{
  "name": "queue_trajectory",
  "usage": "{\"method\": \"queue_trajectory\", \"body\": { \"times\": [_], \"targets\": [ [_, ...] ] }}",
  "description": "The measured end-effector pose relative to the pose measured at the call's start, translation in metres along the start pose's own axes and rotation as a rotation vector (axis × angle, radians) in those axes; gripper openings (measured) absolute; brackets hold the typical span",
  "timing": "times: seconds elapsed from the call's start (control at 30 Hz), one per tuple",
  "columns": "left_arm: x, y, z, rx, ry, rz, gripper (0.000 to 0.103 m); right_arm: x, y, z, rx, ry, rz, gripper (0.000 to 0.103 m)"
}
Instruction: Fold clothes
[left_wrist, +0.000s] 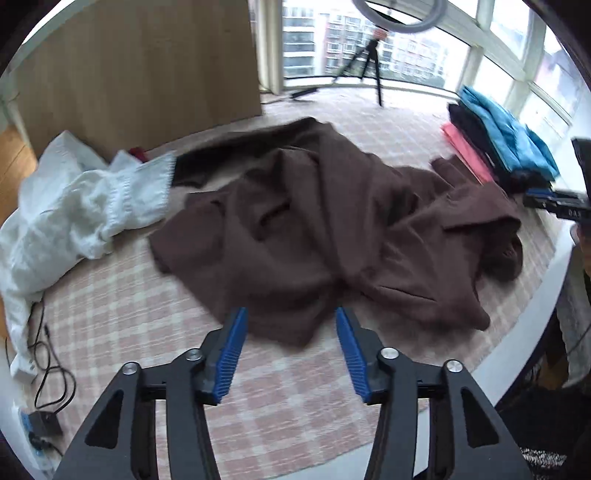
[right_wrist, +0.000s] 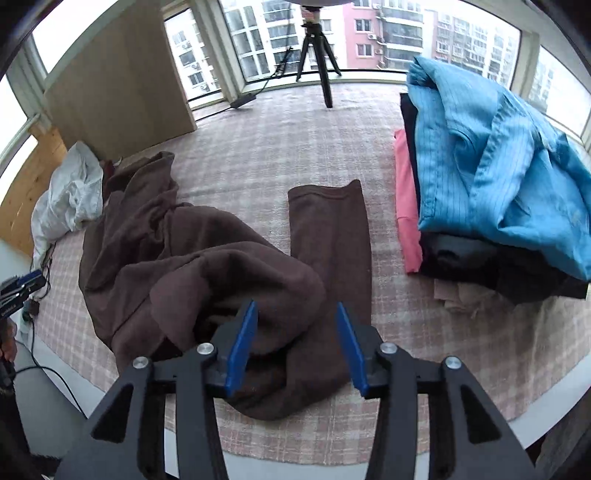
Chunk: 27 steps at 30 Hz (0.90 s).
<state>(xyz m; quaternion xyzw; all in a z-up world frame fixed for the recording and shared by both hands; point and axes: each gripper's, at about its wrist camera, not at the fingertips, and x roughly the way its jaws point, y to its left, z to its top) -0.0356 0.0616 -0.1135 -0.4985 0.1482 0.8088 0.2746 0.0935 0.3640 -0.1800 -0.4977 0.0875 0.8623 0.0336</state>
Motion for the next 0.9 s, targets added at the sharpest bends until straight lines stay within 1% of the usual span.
{"method": "queue_trajectory", "body": {
  "times": [0.07,0.13,0.17,0.23,0.27,0.3,0.33,0.4,0.43,0.47,0.5,0.6,0.63,0.67,0.7,0.73,0.83,0.87,0.9],
  "targets": [
    [0.018,-0.013,0.012,-0.027,0.057,-0.085,0.059,0.004,0.008,-0.006,-0.072,0.008,-0.013,0.046],
    [0.037,-0.026,0.024,-0.054,0.111,-0.165,0.059,0.008,0.009,-0.012,-0.093,0.008,-0.011,0.048],
    [0.046,-0.028,0.031,-0.071,0.118,-0.156,0.059,0.01,0.008,-0.015,-0.092,0.006,0.005,0.048],
    [0.067,-0.029,0.042,-0.104,0.139,-0.14,0.051,0.015,0.008,-0.018,-0.092,0.006,0.027,0.049],
    [0.077,-0.029,0.047,-0.118,0.153,-0.14,0.024,0.018,0.01,-0.019,-0.104,0.0,0.03,0.049],
    [0.074,-0.028,0.05,-0.115,0.146,-0.153,0.008,0.022,0.013,-0.02,-0.125,-0.006,0.029,0.049],
    [0.072,-0.028,0.053,-0.112,0.138,-0.166,0.008,0.025,0.019,-0.02,-0.153,-0.009,0.026,0.049],
    [0.068,-0.028,0.058,-0.106,0.123,-0.19,0.008,0.027,0.016,-0.011,-0.155,-0.019,0.033,0.049],
    [0.059,-0.024,0.062,-0.103,0.106,-0.184,0.008,0.028,0.012,-0.005,-0.149,-0.025,0.037,0.044],
    [0.051,-0.02,0.067,-0.1,0.089,-0.177,0.007,0.028,0.009,0.001,-0.143,-0.03,0.042,0.031],
    [0.041,-0.015,0.075,-0.103,0.07,-0.163,0.007,0.029,0.006,0.006,-0.136,-0.036,0.046,0.002],
    [0.024,0.009,0.117,-0.127,-0.001,-0.118,0.008,0.03,-0.004,0.024,-0.118,-0.052,0.059,0.001],
    [0.026,0.018,0.137,-0.136,-0.019,-0.08,0.011,0.031,-0.008,0.03,-0.111,-0.058,0.064,0.001],
    [0.033,0.023,0.154,-0.116,-0.01,-0.028,0.019,0.031,-0.011,0.036,-0.105,-0.064,0.068,0.001],
    [0.04,0.028,0.17,-0.096,-0.002,0.023,0.029,0.032,-0.014,0.041,-0.099,-0.069,0.073,0.001],
    [0.047,0.033,0.186,-0.073,0.007,0.072,0.031,0.032,-0.018,0.047,-0.092,-0.075,0.077,0.002],
    [0.039,0.029,0.193,0.1,0.02,0.122,0.033,0.034,-0.028,0.065,-0.073,-0.091,0.091,0.005],
    [0.033,0.026,0.189,0.156,0.021,0.123,0.04,0.035,-0.031,0.071,-0.067,-0.097,0.095,0.009],
    [0.026,0.028,0.183,0.191,0.026,0.125,0.052,0.03,-0.029,0.068,-0.087,-0.096,0.105,0.025]
  ]
}}
